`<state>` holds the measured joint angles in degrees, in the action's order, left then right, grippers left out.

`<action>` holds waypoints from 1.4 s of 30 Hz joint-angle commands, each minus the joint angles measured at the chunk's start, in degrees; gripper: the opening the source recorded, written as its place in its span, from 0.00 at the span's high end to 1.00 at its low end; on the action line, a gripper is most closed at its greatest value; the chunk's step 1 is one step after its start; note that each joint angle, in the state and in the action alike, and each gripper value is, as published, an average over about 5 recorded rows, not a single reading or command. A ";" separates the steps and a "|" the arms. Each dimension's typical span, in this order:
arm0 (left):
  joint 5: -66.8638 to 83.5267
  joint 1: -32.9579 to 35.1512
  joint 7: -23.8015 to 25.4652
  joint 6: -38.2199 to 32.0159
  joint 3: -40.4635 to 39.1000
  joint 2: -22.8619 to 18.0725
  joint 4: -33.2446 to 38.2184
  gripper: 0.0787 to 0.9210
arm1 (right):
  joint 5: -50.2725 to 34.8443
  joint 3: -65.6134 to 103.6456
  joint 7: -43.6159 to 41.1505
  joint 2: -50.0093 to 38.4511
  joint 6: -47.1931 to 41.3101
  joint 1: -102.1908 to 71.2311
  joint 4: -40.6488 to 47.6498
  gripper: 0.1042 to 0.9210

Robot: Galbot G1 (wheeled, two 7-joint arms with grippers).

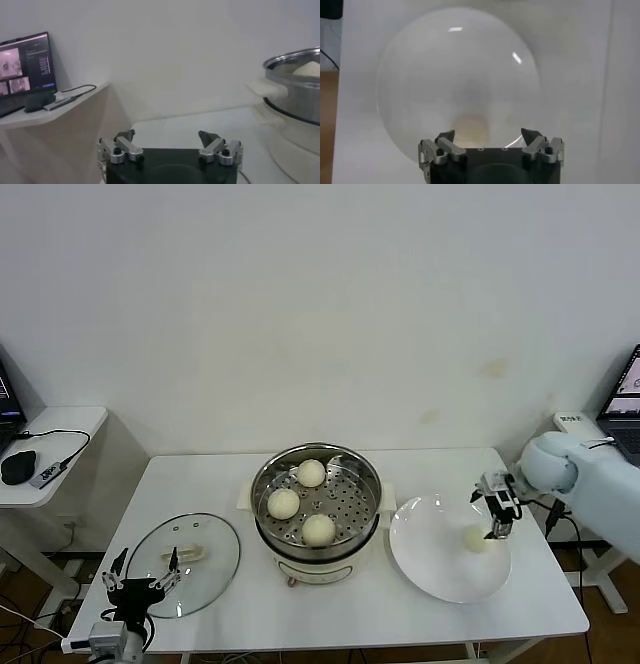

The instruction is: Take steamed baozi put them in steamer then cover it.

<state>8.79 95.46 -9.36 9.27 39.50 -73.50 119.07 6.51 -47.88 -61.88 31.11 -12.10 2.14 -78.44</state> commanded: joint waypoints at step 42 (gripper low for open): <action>-0.26 0.18 0.02 -0.19 0.23 -0.99 0.17 0.12 | 6.10 4.70 -2.72 6.03 1.59 -3.70 8.90 0.33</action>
<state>8.55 95.71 -9.31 9.10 39.81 -74.49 119.22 15.24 -40.68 -62.82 38.60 -9.60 -6.06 -67.44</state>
